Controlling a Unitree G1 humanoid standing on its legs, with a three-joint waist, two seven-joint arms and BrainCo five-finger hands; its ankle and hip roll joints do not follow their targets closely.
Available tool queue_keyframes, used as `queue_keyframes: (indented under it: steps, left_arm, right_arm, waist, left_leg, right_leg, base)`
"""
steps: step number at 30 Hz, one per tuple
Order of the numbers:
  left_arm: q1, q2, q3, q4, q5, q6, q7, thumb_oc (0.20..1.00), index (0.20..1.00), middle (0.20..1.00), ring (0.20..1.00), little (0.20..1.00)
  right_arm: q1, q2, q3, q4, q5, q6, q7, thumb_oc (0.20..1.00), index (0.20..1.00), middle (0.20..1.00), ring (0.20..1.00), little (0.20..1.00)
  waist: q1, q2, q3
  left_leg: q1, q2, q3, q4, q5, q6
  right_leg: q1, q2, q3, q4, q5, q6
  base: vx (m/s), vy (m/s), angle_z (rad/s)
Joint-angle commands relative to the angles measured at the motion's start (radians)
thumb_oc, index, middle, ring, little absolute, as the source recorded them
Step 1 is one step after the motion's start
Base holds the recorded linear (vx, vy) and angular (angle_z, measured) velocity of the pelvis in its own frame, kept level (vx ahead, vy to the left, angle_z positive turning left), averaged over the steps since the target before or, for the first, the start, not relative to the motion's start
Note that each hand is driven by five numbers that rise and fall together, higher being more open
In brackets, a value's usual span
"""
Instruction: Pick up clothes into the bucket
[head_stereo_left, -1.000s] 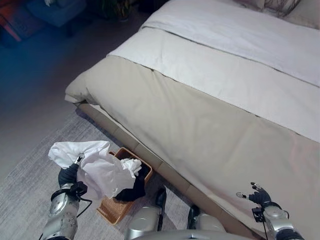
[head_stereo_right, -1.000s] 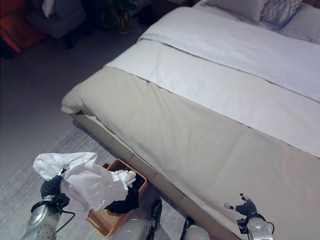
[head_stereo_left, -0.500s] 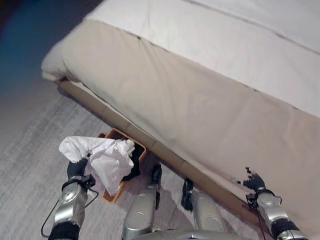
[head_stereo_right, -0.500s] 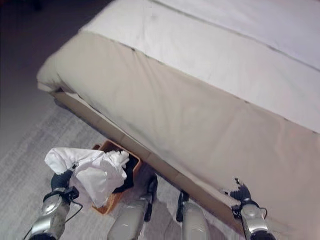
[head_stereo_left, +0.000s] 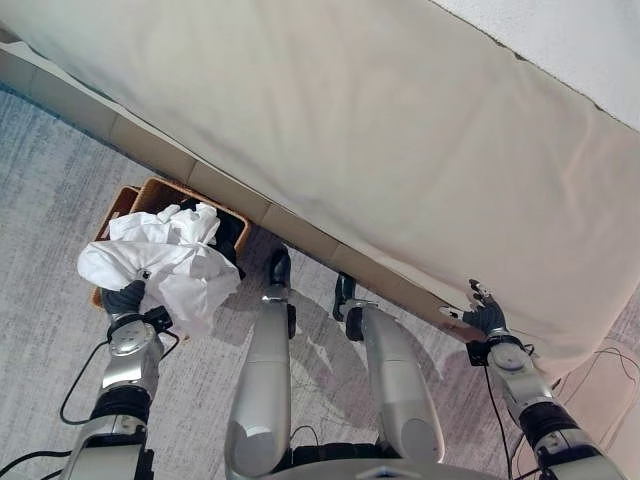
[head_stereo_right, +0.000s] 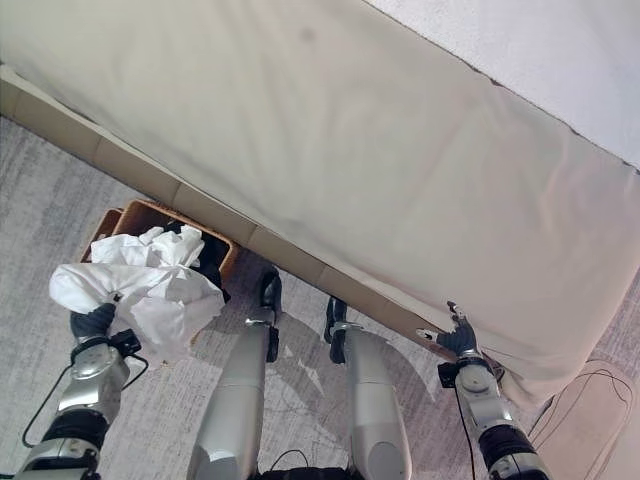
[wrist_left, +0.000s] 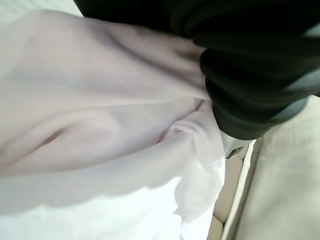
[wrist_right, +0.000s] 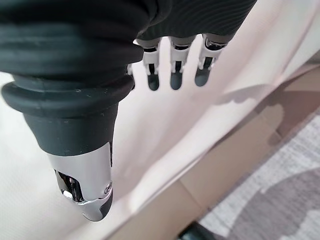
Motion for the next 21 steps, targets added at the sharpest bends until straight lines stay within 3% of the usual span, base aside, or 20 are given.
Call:
queue_keyframes:
  steps: [1,12,21]
  left_arm:
    - [0.033,0.068,0.052,-0.05,0.064,-0.032,0.074,0.2,0.2,0.2,0.2,0.2]
    - [0.023,0.11,0.078,-0.087,0.036,-0.015,0.118,0.2,0.2,0.2,0.2,0.2]
    - [0.063,0.157,0.085,-0.111,0.164,0.069,0.151,0.2,0.2,0.2,0.2,0.2]
  right_arm:
    - [0.035,-0.04,0.033,-0.065,0.052,-0.048,-0.039,1.0,1.0,1.0,1.0,1.0]
    - [0.044,-0.045,0.068,-0.105,0.102,-0.062,-0.055,1.0,1.0,1.0,1.0,1.0]
    - [0.049,-0.067,0.082,-0.142,0.131,-0.065,-0.049,1.0,1.0,1.0,1.0,1.0]
  waist:
    - [-0.018,-0.042,-0.022]
    - [-0.008,-0.078,-0.022]
    - [0.007,-0.1,-0.022]
  left_leg:
    - [-0.072,-0.047,-0.015,0.12,-0.079,0.073]
    - [-0.262,-0.057,-0.079,0.15,-0.067,0.054]
    - [-0.334,-0.065,-0.112,0.156,-0.062,0.05]
  right_leg:
    - [-0.058,-0.064,-0.003,-0.105,0.153,0.093]
    - [-0.205,-0.083,-0.078,-0.085,0.151,0.091]
    - [-0.246,-0.084,-0.114,-0.109,0.165,0.094]
  base:
    - [-0.05,-0.049,0.14]
    - [-0.02,-0.031,0.2]
    - [0.0,0.025,0.11]
